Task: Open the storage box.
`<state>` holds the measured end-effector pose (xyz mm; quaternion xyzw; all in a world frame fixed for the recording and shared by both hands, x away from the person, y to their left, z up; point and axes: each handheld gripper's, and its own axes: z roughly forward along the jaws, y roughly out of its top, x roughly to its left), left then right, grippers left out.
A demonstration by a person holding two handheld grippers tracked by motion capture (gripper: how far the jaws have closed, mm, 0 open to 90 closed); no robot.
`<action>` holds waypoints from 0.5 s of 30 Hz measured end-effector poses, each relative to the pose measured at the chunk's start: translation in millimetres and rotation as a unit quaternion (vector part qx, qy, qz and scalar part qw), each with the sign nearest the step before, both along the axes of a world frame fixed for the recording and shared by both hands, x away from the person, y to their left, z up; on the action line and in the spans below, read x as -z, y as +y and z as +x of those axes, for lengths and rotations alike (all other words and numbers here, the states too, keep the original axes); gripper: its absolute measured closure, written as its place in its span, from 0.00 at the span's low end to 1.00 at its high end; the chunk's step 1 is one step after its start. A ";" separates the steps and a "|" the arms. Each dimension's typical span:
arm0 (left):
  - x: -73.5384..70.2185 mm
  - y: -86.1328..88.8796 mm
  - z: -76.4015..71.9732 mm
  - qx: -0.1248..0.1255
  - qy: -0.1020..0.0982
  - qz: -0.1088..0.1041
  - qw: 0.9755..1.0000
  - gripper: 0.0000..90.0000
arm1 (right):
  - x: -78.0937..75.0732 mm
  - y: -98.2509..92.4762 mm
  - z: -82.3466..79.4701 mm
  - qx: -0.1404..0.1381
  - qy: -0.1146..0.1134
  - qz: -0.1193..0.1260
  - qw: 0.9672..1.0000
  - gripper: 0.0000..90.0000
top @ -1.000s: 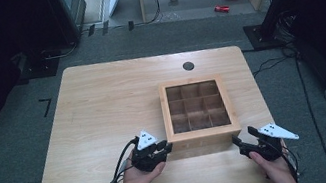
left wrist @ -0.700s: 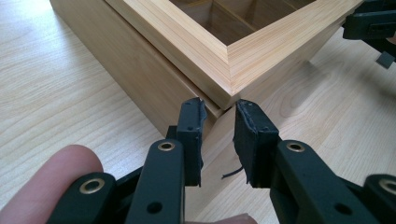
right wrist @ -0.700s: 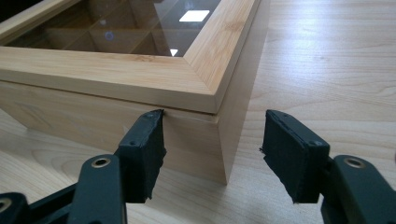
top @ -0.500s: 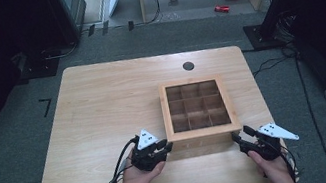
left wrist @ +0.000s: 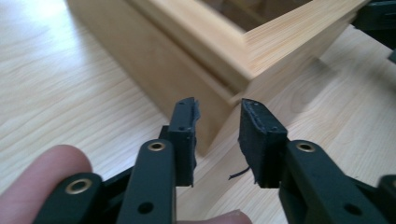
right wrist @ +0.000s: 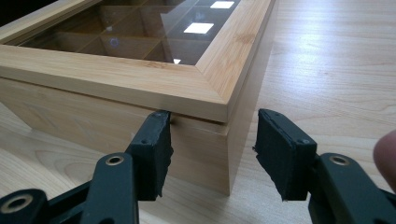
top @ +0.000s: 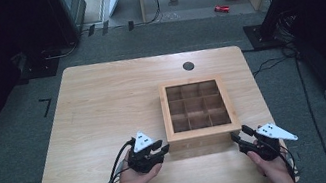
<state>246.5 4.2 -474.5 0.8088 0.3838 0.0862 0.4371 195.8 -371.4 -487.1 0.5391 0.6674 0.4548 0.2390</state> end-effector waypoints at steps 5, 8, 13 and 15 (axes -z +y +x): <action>10.9 17.6 -3.0 -0.021 -0.004 0.039 0.999 0.58 | -1.1 0.6 0.2 0.001 -0.001 -0.003 1.000 0.51; 17.5 26.2 -4.4 -0.042 0.007 0.073 0.996 0.41 | -2.1 1.2 0.5 0.003 -0.003 -0.003 1.000 0.51; 28.2 44.8 -4.8 -0.074 0.020 0.089 0.993 0.24 | -3.9 2.6 1.1 0.008 -0.008 -0.005 1.000 0.51; 31.7 50.9 -5.1 -0.086 0.020 0.097 0.991 0.21 | -4.8 3.1 1.2 0.008 -0.008 -0.007 1.000 0.51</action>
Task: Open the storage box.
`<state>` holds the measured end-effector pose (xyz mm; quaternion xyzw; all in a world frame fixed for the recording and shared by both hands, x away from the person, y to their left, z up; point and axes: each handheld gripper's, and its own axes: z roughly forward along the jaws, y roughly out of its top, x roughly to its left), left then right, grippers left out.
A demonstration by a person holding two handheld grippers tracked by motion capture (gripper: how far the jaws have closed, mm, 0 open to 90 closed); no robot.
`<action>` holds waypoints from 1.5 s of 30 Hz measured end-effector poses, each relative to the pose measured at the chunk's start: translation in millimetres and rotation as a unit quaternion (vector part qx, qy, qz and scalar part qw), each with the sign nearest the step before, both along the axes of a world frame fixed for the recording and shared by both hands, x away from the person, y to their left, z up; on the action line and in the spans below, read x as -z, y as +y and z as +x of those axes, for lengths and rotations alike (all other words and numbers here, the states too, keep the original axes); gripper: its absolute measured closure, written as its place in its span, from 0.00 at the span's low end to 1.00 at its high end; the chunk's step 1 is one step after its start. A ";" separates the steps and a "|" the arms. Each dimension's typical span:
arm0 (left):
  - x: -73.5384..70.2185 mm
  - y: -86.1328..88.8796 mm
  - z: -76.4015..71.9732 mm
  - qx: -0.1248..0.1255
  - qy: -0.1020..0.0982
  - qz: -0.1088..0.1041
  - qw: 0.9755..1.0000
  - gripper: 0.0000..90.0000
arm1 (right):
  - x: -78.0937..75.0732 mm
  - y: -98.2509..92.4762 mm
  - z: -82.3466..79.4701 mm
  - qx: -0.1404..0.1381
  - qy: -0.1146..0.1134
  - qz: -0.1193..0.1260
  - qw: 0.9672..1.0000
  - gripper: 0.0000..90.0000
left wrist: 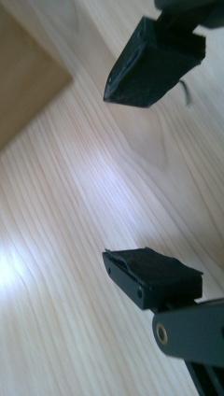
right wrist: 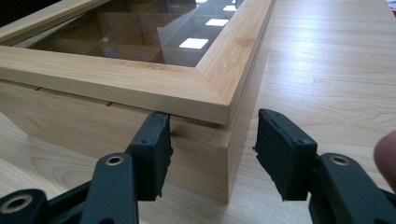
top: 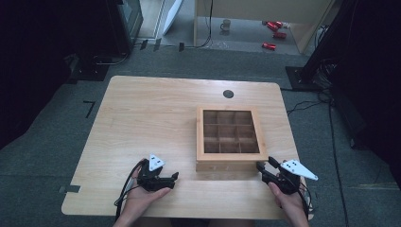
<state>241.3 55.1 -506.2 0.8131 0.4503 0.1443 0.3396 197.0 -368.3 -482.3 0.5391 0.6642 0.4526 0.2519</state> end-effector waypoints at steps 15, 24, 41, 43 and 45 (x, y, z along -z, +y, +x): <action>13.0 3.1 -4.8 -0.018 -0.033 0.029 0.999 0.14 | -9.5 0.1 4.5 -0.005 0.001 -0.023 1.000 0.48; 13.1 2.4 -4.6 -0.022 -0.033 0.028 0.999 0.14 | -24.1 -1.5 8.5 -0.002 -0.010 -0.026 1.000 0.44; 13.2 2.6 -5.0 -0.023 -0.034 0.027 0.999 0.14 | -62.3 -1.8 28.0 0.019 -0.041 -0.036 0.998 0.43; 13.2 2.6 -5.0 -0.023 -0.034 0.027 0.999 0.14 | -68.6 -1.7 31.2 0.021 -0.049 -0.037 0.998 0.43; 13.3 2.5 -4.9 -0.023 -0.034 0.026 0.999 0.14 | -75.0 -1.1 34.9 0.022 -0.056 -0.043 0.997 0.43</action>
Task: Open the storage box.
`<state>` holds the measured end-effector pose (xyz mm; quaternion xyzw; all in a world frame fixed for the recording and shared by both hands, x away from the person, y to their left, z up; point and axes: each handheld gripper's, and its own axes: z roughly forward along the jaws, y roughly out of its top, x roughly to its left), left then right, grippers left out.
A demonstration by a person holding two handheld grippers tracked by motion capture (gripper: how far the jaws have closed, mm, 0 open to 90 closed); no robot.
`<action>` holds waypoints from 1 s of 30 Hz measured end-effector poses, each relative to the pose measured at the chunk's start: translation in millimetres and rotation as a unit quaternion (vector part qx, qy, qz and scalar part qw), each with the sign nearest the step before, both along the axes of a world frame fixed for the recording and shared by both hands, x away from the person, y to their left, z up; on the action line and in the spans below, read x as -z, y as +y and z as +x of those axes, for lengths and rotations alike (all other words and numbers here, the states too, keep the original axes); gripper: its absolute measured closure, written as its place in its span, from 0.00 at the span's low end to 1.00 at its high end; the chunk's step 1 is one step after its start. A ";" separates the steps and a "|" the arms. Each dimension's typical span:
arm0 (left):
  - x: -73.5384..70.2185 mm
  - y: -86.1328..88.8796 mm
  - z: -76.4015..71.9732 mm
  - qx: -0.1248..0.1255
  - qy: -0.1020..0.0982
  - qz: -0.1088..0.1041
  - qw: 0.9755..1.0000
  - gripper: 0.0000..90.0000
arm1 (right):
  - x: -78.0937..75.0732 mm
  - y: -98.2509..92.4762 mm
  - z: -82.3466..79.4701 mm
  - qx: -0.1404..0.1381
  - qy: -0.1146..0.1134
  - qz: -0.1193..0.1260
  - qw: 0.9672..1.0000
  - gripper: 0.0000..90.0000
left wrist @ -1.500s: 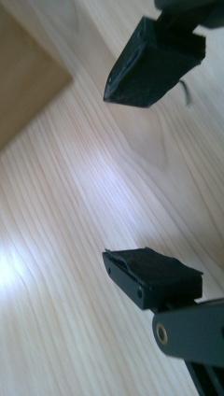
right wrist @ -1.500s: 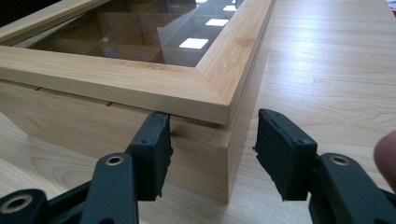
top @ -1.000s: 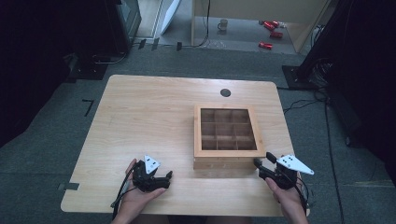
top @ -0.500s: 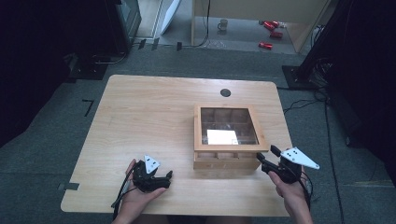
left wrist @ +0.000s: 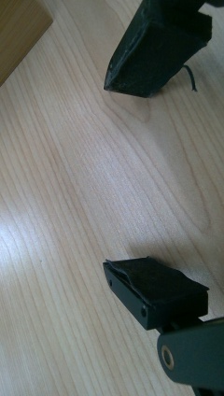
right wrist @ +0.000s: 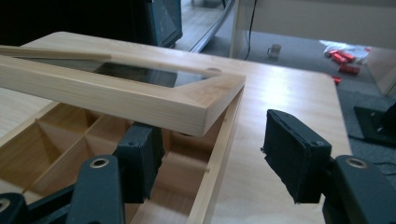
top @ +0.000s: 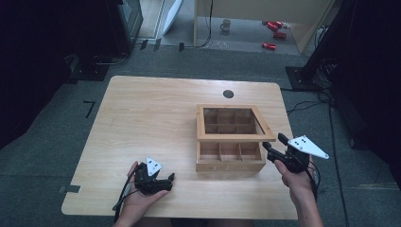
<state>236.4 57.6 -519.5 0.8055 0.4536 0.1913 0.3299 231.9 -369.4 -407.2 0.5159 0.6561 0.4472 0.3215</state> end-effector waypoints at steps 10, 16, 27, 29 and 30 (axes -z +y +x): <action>-0.1 0.1 0.1 0.001 0.001 -0.001 1.000 0.14 | -21.3 1.9 16.1 0.002 -0.020 -0.021 1.000 0.43; -0.2 0.0 0.4 0.002 0.001 -0.001 1.000 0.14 | -23.9 2.7 23.3 0.004 -0.022 -0.026 0.999 0.43; -0.3 0.3 0.3 0.007 0.000 0.000 1.000 0.14 | -34.1 3.4 43.0 0.013 -0.037 0.002 0.999 0.43; -0.3 0.3 0.3 0.007 0.000 0.000 1.000 0.14 | -35.3 3.3 44.6 0.013 -0.038 0.004 0.999 0.44; -0.2 0.3 0.4 0.008 0.000 0.000 1.000 0.14 | -37.3 3.0 47.8 0.013 -0.041 0.007 0.999 0.44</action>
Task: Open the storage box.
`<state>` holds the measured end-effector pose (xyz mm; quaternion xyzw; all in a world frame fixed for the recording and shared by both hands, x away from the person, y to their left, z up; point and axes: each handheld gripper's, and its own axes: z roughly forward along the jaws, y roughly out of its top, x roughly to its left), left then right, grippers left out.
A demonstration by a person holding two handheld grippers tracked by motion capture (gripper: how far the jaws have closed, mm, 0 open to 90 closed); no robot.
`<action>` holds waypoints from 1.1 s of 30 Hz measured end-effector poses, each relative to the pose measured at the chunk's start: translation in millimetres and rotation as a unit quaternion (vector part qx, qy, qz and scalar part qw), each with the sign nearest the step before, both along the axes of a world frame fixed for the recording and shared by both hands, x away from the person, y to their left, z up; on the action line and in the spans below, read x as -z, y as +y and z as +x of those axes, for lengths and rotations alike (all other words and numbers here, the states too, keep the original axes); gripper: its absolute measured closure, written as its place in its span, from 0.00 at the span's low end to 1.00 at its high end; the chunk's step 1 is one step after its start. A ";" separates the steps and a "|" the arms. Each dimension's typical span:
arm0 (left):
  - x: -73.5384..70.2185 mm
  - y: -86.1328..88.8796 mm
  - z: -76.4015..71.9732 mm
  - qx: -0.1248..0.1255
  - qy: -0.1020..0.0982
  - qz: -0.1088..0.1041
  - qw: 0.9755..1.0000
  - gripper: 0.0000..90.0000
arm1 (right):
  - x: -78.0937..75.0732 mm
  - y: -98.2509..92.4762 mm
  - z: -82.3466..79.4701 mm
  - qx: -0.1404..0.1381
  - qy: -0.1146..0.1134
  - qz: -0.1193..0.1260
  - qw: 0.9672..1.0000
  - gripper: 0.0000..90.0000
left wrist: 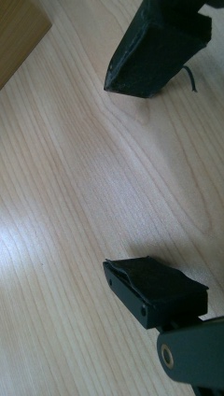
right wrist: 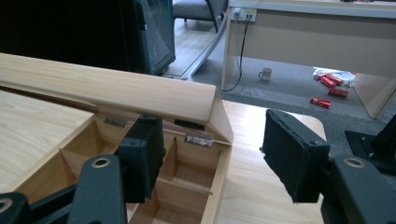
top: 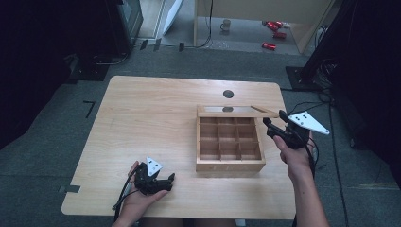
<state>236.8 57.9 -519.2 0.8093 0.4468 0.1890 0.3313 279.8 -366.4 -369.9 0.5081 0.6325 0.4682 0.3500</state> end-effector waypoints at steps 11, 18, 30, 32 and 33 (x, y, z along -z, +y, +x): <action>0.1 -0.2 0.1 0.001 0.000 -0.001 1.000 0.14 | -4.2 3.4 10.5 -0.007 0.001 -0.005 1.000 0.47; 0.1 0.0 -0.2 0.000 -0.001 -0.002 1.000 0.15 | -7.2 3.7 19.1 -0.024 -0.006 0.000 1.000 0.54; 0.0 0.2 -0.7 0.001 -0.001 -0.002 1.000 0.15 | -15.7 3.5 41.5 -0.027 -0.021 -0.005 0.999 0.62; 0.1 0.0 -0.7 0.001 -0.001 -0.003 1.000 0.15 | -17.5 1.8 45.2 -0.016 -0.026 -0.005 1.000 0.72; 0.3 -0.2 -0.7 0.000 -0.002 -0.004 1.000 0.15 | -18.6 -0.3 47.3 -0.016 -0.028 0.001 0.999 0.73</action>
